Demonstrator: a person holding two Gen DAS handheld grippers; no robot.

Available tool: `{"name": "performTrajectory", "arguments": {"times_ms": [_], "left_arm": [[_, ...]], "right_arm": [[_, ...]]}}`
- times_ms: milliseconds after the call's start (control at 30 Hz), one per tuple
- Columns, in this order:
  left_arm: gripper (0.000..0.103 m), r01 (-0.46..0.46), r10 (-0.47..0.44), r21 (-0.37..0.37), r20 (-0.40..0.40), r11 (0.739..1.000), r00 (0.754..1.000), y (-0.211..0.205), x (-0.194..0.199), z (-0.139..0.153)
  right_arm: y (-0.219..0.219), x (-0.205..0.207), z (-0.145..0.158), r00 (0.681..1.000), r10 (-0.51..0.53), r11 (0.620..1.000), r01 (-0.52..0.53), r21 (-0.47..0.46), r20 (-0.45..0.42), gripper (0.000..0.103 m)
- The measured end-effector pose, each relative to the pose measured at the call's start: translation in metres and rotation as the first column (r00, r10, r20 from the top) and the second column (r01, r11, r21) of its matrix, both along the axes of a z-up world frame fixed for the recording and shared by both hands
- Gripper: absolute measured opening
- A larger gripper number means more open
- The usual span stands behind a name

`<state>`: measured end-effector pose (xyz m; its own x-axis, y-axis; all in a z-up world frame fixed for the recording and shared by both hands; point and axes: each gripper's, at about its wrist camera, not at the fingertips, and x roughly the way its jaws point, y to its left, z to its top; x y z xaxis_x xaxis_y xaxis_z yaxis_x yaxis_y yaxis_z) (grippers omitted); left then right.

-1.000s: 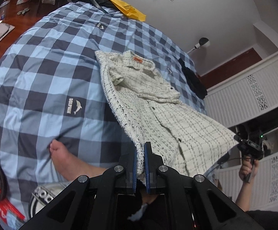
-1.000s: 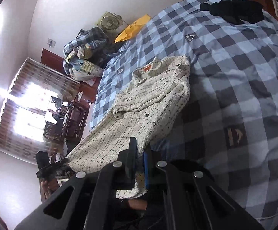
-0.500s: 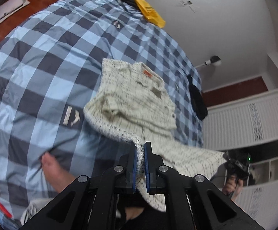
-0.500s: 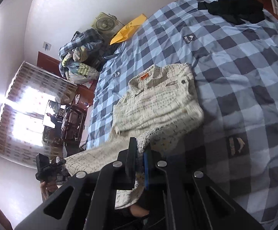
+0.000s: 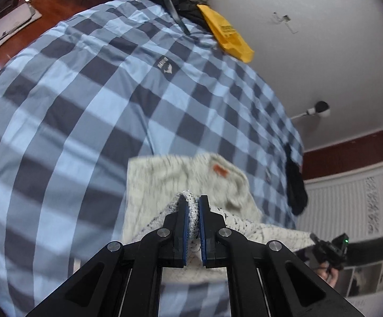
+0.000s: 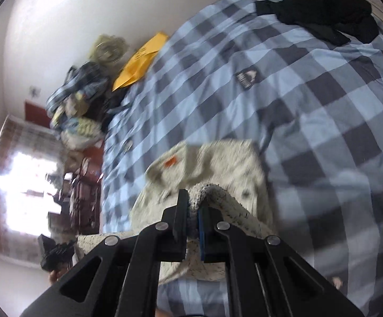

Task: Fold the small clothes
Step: 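Lift the hem with both grippers and fold it over toward the collar, then lower the folded hem onto the shirt and open both grippers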

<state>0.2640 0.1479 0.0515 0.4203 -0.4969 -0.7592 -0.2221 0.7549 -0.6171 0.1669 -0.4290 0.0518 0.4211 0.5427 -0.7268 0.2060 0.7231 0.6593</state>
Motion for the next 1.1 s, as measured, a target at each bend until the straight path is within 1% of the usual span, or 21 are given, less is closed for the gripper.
{"name": "performTrajectory", "arguments": {"times_ms": [67, 167, 267, 300, 333, 367, 433, 467, 500, 533, 567, 633, 667, 733, 800, 833, 900, 933, 967, 1033, 1100], "left_arm": [[0.006, -0.022, 0.022, 0.010, -0.036, 1.000, 0.999, -0.003, 0.033, -0.021], [0.006, -0.060, 0.059, -0.006, -0.118, 0.998, 0.991, 0.000, 0.084, -0.069], [0.006, -0.112, 0.104, -0.033, -0.190, 0.993, 0.976, 0.005, 0.115, -0.116], [0.007, -0.115, 0.109, -0.019, -0.204, 0.993, 0.973, 0.005, 0.122, -0.124], [0.007, -0.110, 0.110, 0.012, -0.214, 0.994, 0.971, 0.005, 0.128, -0.132], [0.007, -0.111, 0.124, 0.074, -0.215, 0.991, 0.969, 0.005, 0.134, -0.137], [0.011, -0.144, 0.173, 0.165, -0.178, 0.976, 0.969, 0.010, 0.138, -0.134], [0.028, -0.169, 0.198, 0.184, -0.155, 0.968, 0.968, 0.016, 0.139, -0.130], [0.083, -0.185, 0.213, 0.188, -0.143, 0.965, 0.966, 0.020, 0.140, -0.125], [0.102, -0.201, 0.229, 0.193, -0.133, 0.960, 0.964, 0.026, 0.139, -0.119], [0.103, -0.234, 0.257, 0.203, -0.091, 0.951, 0.962, 0.032, 0.136, -0.110], [0.103, -0.237, 0.254, 0.212, -0.058, 0.948, 0.965, 0.036, 0.135, -0.100], [0.103, -0.218, 0.235, 0.226, -0.050, 0.949, 0.971, 0.035, 0.132, -0.093], [0.103, -0.183, 0.203, 0.253, -0.056, 0.950, 0.978, 0.030, 0.124, -0.085], [0.103, -0.127, 0.146, 0.285, -0.049, 0.950, 0.988, 0.017, 0.109, -0.074], [0.103, -0.101, 0.119, 0.305, -0.041, 0.947, 0.992, 0.010, 0.100, -0.069], [0.103, -0.025, 0.037, 0.374, -0.026, 0.927, 0.999, -0.011, 0.076, -0.059], [0.103, 0.014, -0.005, 0.401, -0.024, 0.916, 1.000, -0.022, 0.067, -0.056], [0.103, 0.067, -0.064, 0.440, -0.024, 0.895, 0.998, -0.039, 0.054, -0.055], [0.103, 0.137, -0.142, 0.465, -0.023, 0.875, 0.990, -0.066, 0.041, -0.056], [0.103, 0.180, -0.194, 0.462, -0.017, 0.869, 0.981, -0.087, 0.031, -0.058]], "right_arm": [[-0.001, 0.029, -0.015, 0.999, -0.019, 1.000, 0.018, -0.016, -0.026, 0.003], [-0.002, 0.071, -0.044, 0.997, -0.038, 0.999, 0.037, -0.021, -0.070, 0.003], [0.005, 0.116, -0.089, 0.989, -0.024, 1.000, 0.022, -0.010, -0.146, 0.003], [0.005, 0.122, -0.100, 0.984, -0.045, 0.999, 0.042, -0.020, -0.175, 0.003], [0.003, 0.128, -0.113, 0.974, -0.070, 0.998, 0.067, -0.021, -0.214, 0.006], [0.000, 0.133, -0.128, 0.964, -0.098, 0.995, 0.101, -0.004, -0.249, 0.006], [-0.008, 0.139, -0.146, 0.945, -0.136, 0.987, 0.155, 0.042, -0.298, 0.007], [-0.013, 0.140, -0.153, 0.935, -0.152, 0.982, 0.180, 0.059, -0.322, 0.011], [-0.017, 0.141, -0.156, 0.925, -0.168, 0.978, 0.201, 0.064, -0.340, 0.017], [-0.023, 0.140, -0.154, 0.917, -0.199, 0.972, 0.230, 0.051, -0.345, 0.034], [-0.031, 0.139, -0.149, 0.914, -0.233, 0.966, 0.257, 0.031, -0.332, 0.050], [-0.048, 0.135, -0.132, 0.910, -0.289, 0.952, 0.307, 0.013, -0.297, 0.063], [-0.055, 0.134, -0.125, 0.909, -0.305, 0.946, 0.324, 0.022, -0.284, 0.066], [-0.065, 0.124, -0.106, 0.912, -0.324, 0.939, 0.342, 0.030, -0.253, 0.067], [-0.062, 0.113, -0.092, 0.923, -0.306, 0.948, 0.319, 0.019, -0.232, 0.067], [-0.055, 0.108, -0.086, 0.932, -0.283, 0.957, 0.289, -0.006, -0.224, 0.067], [-0.031, 0.095, -0.074, 0.958, -0.200, 0.979, 0.187, -0.080, -0.204, 0.067], [-0.021, 0.090, -0.071, 0.965, -0.165, 0.984, 0.145, -0.106, -0.206, 0.067], [-0.004, 0.089, -0.067, 0.974, -0.119, 0.987, 0.095, -0.133, -0.194, 0.067], [0.034, 0.080, -0.066, 0.983, -0.015, 0.985, -0.017, -0.174, -0.182, 0.067], [0.073, 0.082, -0.071, 0.982, 0.082, 0.976, -0.113, -0.184, -0.170, 0.067]]}}
